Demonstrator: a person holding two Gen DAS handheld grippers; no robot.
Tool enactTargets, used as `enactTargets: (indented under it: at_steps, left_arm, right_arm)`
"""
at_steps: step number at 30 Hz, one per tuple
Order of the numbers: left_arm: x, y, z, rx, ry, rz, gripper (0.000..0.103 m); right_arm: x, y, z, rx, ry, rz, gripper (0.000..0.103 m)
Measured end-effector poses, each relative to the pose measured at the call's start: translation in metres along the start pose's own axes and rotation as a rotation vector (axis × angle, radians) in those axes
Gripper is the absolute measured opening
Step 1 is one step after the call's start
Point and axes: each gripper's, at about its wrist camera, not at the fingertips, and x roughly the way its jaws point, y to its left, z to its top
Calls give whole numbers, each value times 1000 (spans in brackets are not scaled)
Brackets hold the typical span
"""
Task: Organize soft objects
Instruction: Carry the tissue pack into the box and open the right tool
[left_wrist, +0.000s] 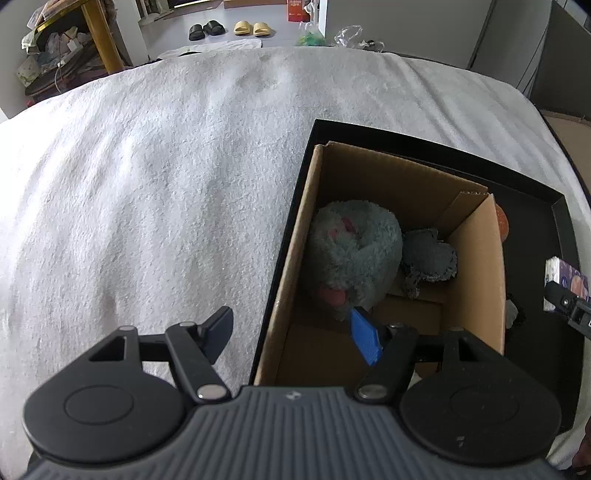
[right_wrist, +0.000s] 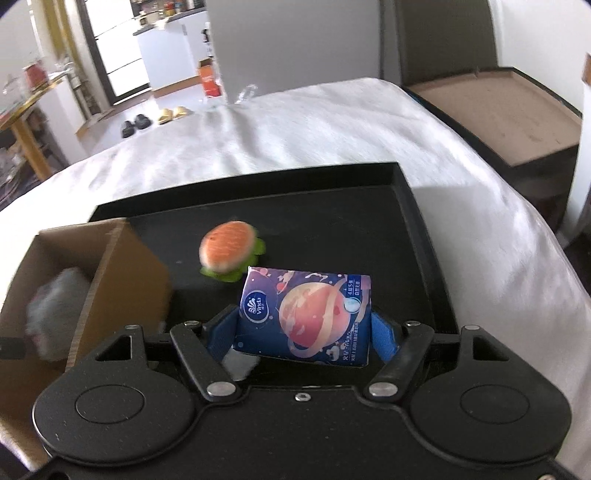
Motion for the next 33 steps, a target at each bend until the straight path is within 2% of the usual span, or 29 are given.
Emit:
enactTargets:
  at_steps: [7, 19, 30, 33]
  left_arm:
    - [-9, 17, -5, -39, -16, -37, 68]
    - [-13, 31, -12, -54, -34, -112, 68]
    - [0, 44, -20, -89, -20, -176, 65]
    - [5, 50, -20, -98, -13, -188, 60]
  right_arm:
    - [-24, 25, 7, -33, -20, 38, 71]
    - [-49, 68, 11, -116, -56, 34, 71]
    - [-55, 110, 11, -166, -45, 32, 72]
    - [-52, 122, 10, -181, -39, 34, 72]
